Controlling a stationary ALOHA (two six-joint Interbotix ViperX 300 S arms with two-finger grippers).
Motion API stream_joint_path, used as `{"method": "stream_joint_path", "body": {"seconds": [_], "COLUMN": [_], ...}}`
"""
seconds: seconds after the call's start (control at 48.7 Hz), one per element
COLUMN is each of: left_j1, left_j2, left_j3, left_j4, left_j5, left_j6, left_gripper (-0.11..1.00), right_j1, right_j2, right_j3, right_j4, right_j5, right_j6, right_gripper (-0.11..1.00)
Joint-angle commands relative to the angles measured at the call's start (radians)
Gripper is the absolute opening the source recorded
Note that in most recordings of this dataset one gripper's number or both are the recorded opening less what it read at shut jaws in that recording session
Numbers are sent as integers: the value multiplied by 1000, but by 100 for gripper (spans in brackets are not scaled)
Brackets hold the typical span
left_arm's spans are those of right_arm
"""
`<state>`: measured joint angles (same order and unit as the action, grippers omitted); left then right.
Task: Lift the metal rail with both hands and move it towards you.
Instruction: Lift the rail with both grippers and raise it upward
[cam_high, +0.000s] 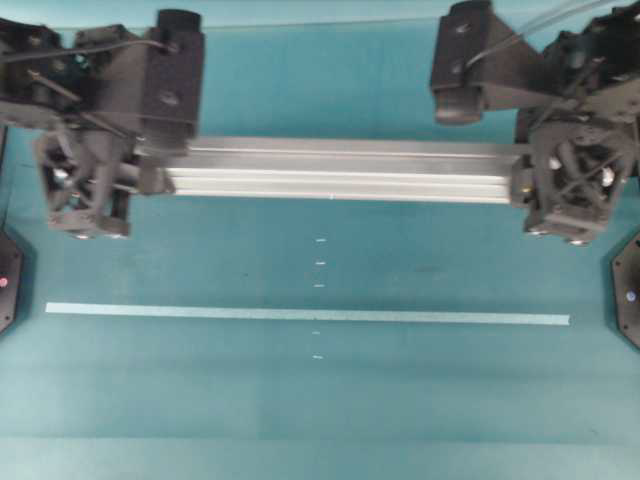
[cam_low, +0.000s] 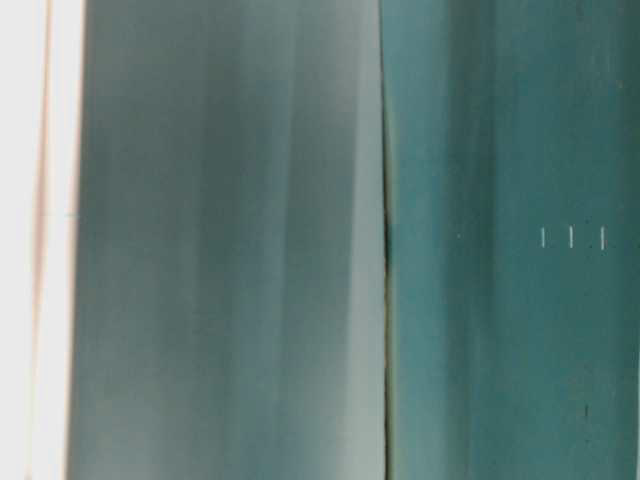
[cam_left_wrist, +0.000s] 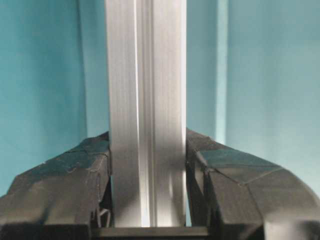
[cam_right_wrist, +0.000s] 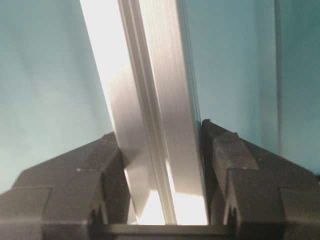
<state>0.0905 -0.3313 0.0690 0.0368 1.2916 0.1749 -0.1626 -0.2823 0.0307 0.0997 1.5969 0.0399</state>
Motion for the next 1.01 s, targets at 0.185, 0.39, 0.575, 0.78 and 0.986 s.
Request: {"method": "stream_joint_path", "body": {"seconds": [0.185,0.39,0.575,0.78,0.986], "left_j1": [-51,-51,-51,-48,-43], "left_j2": [51,57,58,69,57], "left_j3": [-187,-193,-193,-166,-55], "left_j4": [-3,-3,-3,-3,-3], "left_j5": [104,104,104,104,40], "left_j6": [0,-2,-2,-9,-109], "left_gripper": [31,31,31,31,31], "right_j1": [25,26,28,28,46], "right_j2": [3,3,2,2,-2], "right_j3": [-95,-98,-95,-43,48], "right_j4": [0,0,-2,-2,-2], "right_j5": [5,5,5,-2,-34], "right_j6": [67,67,66,67,69], "right_gripper": [42,42,42,42,42]}}
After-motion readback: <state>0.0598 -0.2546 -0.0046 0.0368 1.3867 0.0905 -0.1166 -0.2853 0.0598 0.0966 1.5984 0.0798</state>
